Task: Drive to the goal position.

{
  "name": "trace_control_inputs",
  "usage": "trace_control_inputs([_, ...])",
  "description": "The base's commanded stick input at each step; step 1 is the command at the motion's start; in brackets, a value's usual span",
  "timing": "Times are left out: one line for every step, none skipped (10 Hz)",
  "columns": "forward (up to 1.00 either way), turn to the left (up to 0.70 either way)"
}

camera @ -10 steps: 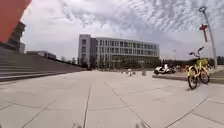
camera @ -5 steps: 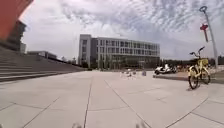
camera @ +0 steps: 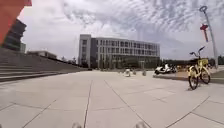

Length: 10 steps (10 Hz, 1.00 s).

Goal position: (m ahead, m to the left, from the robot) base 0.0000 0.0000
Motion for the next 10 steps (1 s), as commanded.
trace_control_inputs([-0.7, 0.0])
trace_control_inputs([-0.7, 0.0])
trace_control_inputs([-0.7, 0.0])
trace_control_inputs([-0.7, 0.0])
trace_control_inputs([-0.7, 0.0])
trace_control_inputs([-0.7, 0.0])
trace_control_inputs([-0.7, 0.0])
trace_control_inputs([-0.7, 0.0])
trace_control_inputs([-0.7, 0.0])
trace_control_inputs([-0.7, 0.0])
